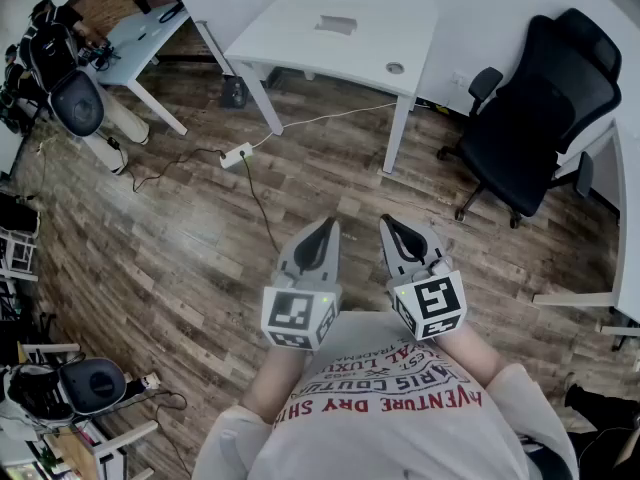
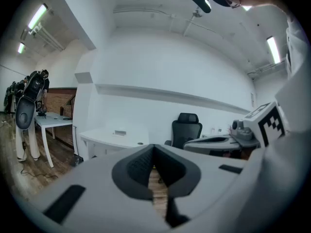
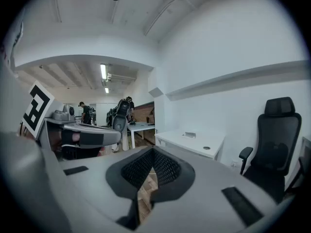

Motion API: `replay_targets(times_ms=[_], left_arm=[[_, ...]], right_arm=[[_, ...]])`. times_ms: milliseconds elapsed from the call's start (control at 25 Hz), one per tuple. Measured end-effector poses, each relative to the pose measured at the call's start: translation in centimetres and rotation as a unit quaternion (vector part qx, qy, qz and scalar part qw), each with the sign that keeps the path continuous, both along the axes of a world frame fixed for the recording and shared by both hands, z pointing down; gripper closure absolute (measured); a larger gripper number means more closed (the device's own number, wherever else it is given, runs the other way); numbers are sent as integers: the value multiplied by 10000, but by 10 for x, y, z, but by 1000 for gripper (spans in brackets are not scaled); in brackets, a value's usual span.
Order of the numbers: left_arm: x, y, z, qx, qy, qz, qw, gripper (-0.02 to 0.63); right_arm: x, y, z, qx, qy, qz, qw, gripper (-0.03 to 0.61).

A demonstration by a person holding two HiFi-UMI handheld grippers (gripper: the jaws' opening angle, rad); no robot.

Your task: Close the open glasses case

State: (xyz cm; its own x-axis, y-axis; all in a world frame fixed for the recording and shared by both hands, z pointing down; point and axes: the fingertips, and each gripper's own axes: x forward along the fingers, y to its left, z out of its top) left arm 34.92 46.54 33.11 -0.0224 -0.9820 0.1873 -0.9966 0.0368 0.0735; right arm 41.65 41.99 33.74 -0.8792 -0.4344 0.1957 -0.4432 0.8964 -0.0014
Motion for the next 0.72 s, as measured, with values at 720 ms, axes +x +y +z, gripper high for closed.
replay_targets(times_ms=[720], left_arm=[[-33, 7, 13, -148, 88, -212, 9996, 615]], right_arm=[[-26, -2, 9, -92, -40, -17, 9999, 566]])
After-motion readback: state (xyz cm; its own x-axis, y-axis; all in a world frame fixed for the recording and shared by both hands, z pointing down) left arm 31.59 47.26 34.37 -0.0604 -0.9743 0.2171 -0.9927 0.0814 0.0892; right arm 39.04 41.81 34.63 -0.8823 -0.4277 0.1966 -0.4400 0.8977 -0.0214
